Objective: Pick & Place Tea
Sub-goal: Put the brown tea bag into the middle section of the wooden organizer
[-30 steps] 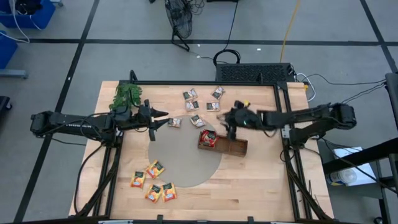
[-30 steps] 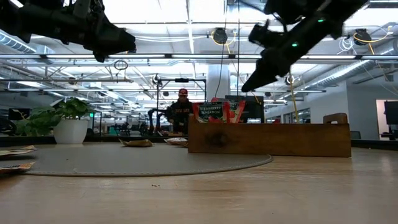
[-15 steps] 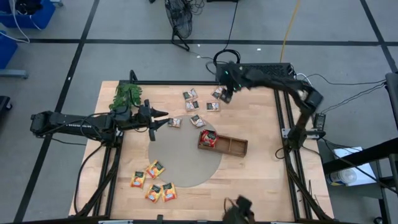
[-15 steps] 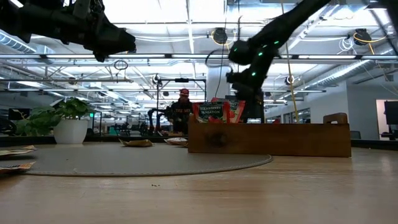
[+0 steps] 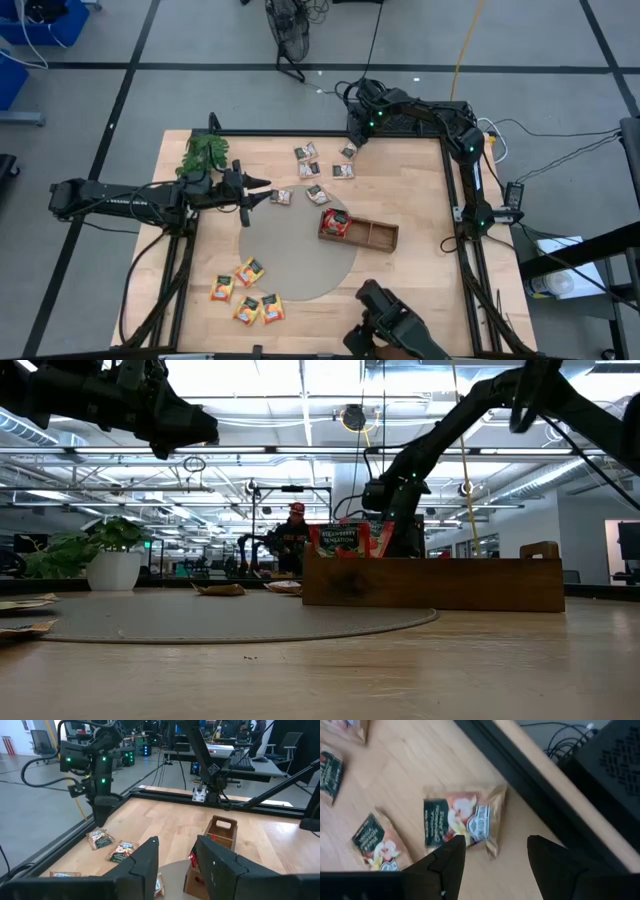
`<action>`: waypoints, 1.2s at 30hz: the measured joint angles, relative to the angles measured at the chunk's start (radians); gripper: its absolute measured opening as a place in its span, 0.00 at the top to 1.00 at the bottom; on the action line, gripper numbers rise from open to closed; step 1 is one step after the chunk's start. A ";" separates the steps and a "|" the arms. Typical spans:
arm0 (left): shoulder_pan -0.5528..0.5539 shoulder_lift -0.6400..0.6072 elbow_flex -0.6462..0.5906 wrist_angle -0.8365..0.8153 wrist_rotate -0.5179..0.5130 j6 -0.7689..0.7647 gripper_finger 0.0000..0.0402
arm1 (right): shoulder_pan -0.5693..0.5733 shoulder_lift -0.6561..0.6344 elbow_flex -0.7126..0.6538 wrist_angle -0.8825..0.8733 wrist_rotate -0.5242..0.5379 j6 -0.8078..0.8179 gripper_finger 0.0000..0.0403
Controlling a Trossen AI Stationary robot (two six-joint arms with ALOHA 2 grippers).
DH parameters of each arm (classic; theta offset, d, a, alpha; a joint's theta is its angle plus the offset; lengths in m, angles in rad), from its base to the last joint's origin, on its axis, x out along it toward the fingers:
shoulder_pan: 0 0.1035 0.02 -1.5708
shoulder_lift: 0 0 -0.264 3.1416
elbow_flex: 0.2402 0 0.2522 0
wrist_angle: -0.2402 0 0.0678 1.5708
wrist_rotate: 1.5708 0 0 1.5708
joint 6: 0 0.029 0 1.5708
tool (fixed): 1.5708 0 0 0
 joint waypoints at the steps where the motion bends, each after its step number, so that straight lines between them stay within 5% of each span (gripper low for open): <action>1: 0.000 0.000 0.000 0.000 0.000 0.000 0.66 | 0.000 0.000 0.000 -0.002 -0.002 0.000 0.51; 22: 0.000 0.000 0.000 0.000 0.000 0.000 0.66 | 0.048 0.002 -0.077 0.119 0.005 0.045 0.51; 36: 0.000 0.000 0.000 0.000 0.000 0.000 0.66 | 0.090 0.051 -0.072 0.109 0.101 -0.036 0.53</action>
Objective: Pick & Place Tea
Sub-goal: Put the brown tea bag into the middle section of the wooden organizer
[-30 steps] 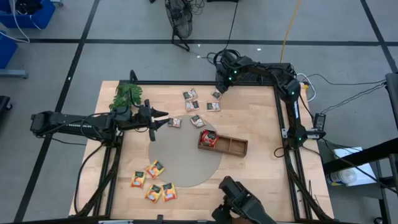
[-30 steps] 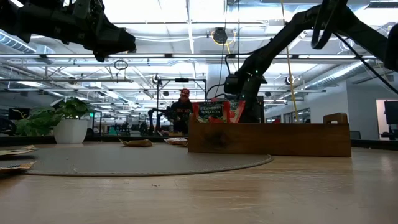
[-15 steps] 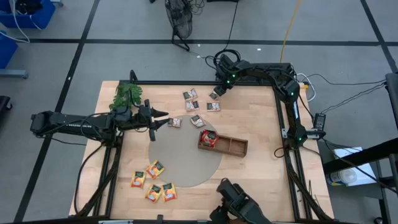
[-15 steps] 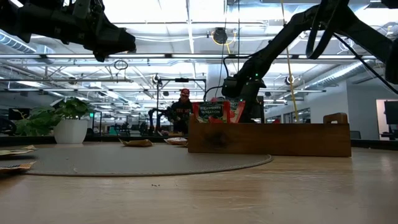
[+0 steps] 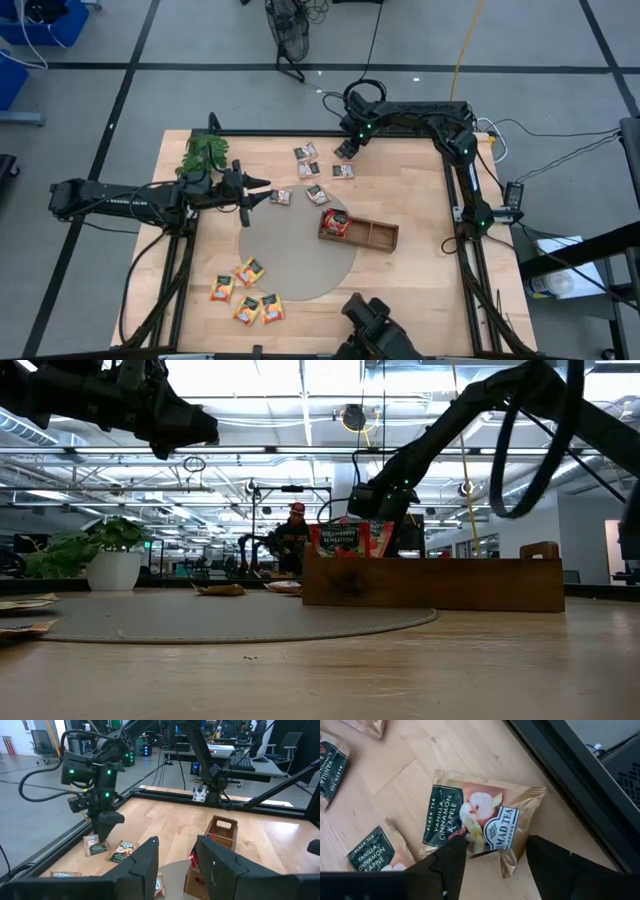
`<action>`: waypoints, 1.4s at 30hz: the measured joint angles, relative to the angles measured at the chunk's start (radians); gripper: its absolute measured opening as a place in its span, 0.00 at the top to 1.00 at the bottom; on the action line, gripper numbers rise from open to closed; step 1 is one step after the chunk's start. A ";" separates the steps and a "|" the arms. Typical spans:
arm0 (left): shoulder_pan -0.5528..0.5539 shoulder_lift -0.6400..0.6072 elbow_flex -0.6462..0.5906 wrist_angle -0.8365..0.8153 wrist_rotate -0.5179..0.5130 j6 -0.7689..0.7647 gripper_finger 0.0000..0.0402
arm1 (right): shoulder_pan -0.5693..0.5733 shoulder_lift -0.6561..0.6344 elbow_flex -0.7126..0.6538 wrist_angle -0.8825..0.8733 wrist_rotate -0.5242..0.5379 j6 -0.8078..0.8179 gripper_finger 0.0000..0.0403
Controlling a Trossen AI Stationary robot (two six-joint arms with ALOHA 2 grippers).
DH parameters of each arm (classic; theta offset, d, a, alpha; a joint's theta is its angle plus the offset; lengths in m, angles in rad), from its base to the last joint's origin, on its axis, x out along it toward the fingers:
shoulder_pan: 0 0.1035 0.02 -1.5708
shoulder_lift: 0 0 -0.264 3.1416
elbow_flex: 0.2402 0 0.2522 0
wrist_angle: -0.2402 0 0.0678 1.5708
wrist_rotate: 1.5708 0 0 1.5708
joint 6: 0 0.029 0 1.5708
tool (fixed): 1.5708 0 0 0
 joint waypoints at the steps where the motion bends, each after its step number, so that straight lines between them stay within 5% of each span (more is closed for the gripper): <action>1: 0.000 0.000 0.000 0.000 0.000 0.000 0.66 | -0.002 0.001 0.000 -0.005 -0.001 0.001 0.55; 11: 0.000 0.000 0.000 0.000 0.000 0.000 0.66 | -0.001 0.005 -0.003 -0.011 0.004 -0.073 0.97; 18: 0.000 0.000 0.000 0.000 0.000 0.000 0.66 | 0.039 -0.065 -0.011 -0.019 0.057 -0.104 1.00; 25: 0.000 0.000 0.000 0.000 0.000 0.000 0.66 | 0.188 -0.331 -0.050 -0.057 0.095 -0.118 1.00; 30: 0.000 0.000 0.000 0.000 0.000 0.000 0.66 | 0.424 -0.579 -0.238 -0.021 0.302 -0.104 1.00; 34: 0.000 0.000 0.000 0.000 0.000 0.000 0.66 | 0.688 -0.737 -0.429 0.029 0.619 -0.070 1.00; 38: 0.000 0.000 0.000 0.000 0.000 0.000 0.66 | 0.937 -0.791 -0.513 -0.017 0.926 0.061 1.00; 42: 0.000 0.000 0.000 0.000 0.000 0.000 0.66 | 1.105 -0.737 -0.514 -0.127 1.027 0.231 1.00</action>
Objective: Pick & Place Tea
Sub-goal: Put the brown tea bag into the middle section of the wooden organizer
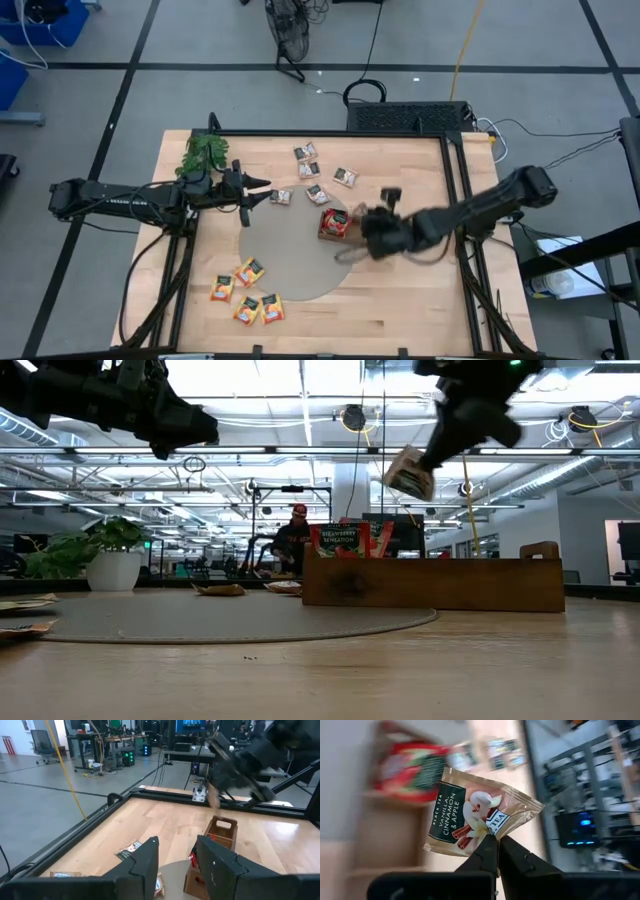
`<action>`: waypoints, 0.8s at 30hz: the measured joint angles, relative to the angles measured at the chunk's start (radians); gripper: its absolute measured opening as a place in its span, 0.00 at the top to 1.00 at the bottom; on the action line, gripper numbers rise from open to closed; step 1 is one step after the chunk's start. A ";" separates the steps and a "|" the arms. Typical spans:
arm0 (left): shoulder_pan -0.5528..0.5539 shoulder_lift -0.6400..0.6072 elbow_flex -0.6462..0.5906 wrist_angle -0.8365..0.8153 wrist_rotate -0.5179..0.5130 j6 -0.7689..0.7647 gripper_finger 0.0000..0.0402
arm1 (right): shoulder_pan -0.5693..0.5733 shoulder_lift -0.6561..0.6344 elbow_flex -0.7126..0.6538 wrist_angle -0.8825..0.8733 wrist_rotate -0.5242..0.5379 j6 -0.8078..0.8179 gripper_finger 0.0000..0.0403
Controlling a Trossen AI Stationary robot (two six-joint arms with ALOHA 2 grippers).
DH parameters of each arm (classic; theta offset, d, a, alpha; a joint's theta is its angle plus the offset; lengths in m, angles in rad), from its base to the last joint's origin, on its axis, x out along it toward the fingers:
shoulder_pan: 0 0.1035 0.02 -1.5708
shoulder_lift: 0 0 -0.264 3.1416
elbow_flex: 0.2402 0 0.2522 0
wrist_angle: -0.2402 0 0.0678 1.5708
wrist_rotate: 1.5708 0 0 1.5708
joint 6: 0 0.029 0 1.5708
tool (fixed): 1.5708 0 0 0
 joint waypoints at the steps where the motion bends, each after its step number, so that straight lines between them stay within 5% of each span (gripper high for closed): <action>1: 0.000 0.000 0.000 0.000 0.000 0.000 0.66 | 0.027 0.020 0.006 -0.016 0.002 0.029 1.00; 13: 0.000 0.000 0.000 0.000 0.000 0.000 0.66 | 0.029 0.233 0.014 -0.194 -0.006 0.255 1.00; 24: 0.000 0.000 0.000 0.000 0.000 0.000 0.66 | 0.017 0.283 0.075 -0.129 -0.057 0.217 1.00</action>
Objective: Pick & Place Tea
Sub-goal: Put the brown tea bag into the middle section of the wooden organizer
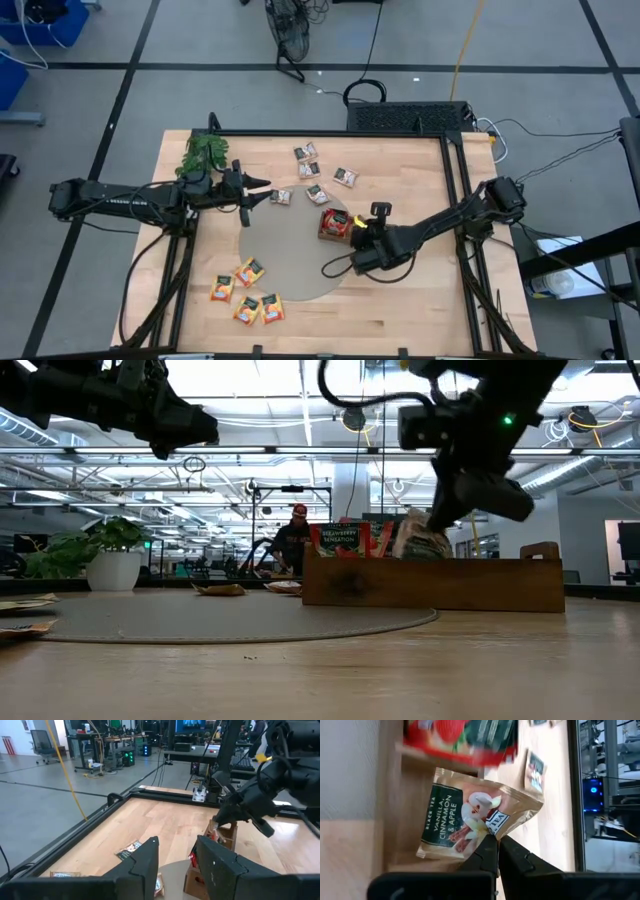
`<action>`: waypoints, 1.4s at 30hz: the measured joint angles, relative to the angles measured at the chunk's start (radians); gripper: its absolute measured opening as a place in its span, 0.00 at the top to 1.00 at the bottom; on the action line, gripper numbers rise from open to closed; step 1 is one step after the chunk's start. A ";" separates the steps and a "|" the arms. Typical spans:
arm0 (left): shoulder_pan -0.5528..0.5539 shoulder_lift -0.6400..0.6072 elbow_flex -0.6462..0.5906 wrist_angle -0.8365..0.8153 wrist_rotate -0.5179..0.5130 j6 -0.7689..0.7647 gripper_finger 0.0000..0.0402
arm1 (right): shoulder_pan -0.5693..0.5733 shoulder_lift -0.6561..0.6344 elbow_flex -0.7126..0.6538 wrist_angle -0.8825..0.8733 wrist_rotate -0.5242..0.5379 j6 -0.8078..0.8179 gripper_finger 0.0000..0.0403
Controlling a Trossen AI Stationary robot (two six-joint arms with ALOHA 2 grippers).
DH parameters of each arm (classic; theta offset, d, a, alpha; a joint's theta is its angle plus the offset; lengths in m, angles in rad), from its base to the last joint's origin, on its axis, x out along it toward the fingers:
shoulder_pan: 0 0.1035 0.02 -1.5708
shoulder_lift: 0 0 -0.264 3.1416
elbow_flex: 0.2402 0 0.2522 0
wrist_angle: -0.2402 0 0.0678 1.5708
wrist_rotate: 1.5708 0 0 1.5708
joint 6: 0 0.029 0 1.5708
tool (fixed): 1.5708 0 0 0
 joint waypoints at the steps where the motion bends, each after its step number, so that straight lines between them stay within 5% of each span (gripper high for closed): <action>1: 0.000 0.000 0.000 0.000 0.000 0.000 0.66 | -0.003 0.000 0.009 0.005 0.001 0.000 1.00; 23: 0.000 0.000 0.000 0.000 0.000 0.000 0.66 | -0.056 0.000 -0.056 0.052 -0.054 -0.033 0.99; 36: 0.000 0.000 0.000 0.000 0.000 0.000 0.66 | -0.077 -0.001 -0.060 0.135 -0.053 -0.048 0.65; 42: 0.000 0.000 0.000 0.000 0.000 0.000 0.66 | -0.077 -0.016 -0.061 0.137 -0.016 -0.049 0.59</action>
